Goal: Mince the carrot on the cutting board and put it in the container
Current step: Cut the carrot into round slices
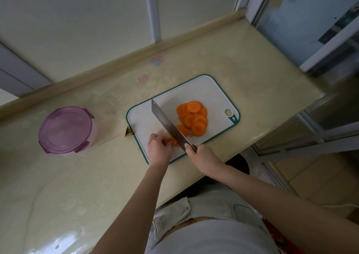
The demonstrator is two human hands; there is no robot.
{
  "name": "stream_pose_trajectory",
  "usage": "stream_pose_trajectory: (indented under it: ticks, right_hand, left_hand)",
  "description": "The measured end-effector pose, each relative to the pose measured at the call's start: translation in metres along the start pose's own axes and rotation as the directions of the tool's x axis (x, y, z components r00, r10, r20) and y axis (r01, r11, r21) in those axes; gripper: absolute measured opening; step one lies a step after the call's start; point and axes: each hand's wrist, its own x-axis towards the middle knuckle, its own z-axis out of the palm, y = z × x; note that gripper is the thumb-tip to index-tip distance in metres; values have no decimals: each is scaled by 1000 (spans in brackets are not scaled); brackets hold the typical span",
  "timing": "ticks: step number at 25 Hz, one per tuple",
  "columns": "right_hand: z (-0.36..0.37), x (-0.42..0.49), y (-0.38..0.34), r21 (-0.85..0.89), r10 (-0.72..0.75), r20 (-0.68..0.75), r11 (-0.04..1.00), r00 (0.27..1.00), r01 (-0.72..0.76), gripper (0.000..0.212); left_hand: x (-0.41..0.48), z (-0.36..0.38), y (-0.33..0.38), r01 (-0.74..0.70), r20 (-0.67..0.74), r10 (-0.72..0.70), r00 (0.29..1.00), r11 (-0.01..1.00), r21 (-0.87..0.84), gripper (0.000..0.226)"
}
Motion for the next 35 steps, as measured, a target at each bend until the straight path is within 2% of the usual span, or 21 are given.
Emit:
stream_pose_trajectory:
  ticks: [9, 14, 18, 25, 30, 34, 35]
  right_hand:
    - [15, 5, -1, -140, 7, -46, 990, 999, -13, 51]
    - [5, 8, 3, -24, 26, 13, 999, 1000, -26, 48]
    - [-10, 13, 6, 135, 69, 93, 987, 993, -81, 48]
    - [-3, 6, -3, -93, -38, 31, 995, 999, 40, 47]
    - [1, 4, -5, -75, -41, 9, 996, 999, 42, 46]
    - [8, -4, -5, -221, -99, -27, 971, 995, 90, 44]
    - [9, -4, -5, -209, -106, -21, 973, 994, 99, 44]
  left_hand:
    - [8, -3, -2, 17, 50, -17, 999, 1000, 4, 7]
    - [8, -2, -1, -2, 58, 1, 998, 1000, 22, 4]
    - [6, -1, -4, -24, 46, 22, 999, 999, 39, 3]
    - [5, -2, -2, -41, 21, 41, 999, 999, -5, 6]
    - [5, -2, -2, -53, 26, 52, 998, 998, 31, 6]
    - [7, -2, -5, -34, 17, 34, 999, 998, 44, 9]
    - [7, -2, -4, -30, 13, 29, 999, 999, 43, 9]
